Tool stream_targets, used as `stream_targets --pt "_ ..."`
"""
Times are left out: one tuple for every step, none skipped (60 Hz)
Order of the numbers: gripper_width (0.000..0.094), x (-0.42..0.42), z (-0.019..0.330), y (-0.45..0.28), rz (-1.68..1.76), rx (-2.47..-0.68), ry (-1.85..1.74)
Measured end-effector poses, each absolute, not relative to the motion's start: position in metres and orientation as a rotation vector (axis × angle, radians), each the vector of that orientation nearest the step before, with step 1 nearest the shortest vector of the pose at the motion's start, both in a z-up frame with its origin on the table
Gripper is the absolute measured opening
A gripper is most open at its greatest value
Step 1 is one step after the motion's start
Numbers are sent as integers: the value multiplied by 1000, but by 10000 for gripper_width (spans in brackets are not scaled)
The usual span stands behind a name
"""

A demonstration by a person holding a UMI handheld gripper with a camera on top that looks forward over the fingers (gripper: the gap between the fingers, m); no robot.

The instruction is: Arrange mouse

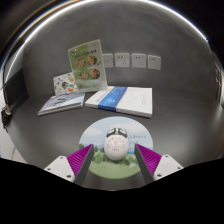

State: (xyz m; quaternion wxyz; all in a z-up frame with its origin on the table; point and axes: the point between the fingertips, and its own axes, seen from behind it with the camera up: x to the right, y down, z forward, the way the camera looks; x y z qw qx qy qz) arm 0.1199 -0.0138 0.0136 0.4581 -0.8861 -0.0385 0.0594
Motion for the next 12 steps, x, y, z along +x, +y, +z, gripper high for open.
stream_targets --pt "852 122 16 -20 149 -2177 -92" --pt "852 123 19 -27 152 -2171 -89" --pt "854 126 22 -34 152 -2165 -83" --pt "852 128 25 -40 151 -2158 -76" --pt "853 131 27 -47 150 -2152 -69" --pt "848 134 29 -54 147 -2148 -61" --pt "848 138 31 -61 144 -2144 -52" --pt "843 141 33 -68 141 -2141 -44" --pt "840 145 34 -75 138 -2139 -36" --pt "840 144 34 -82 125 -2137 -20" --pt "839 149 34 -91 124 -2134 -15" --pt "839 153 34 -99 119 -2133 -5"
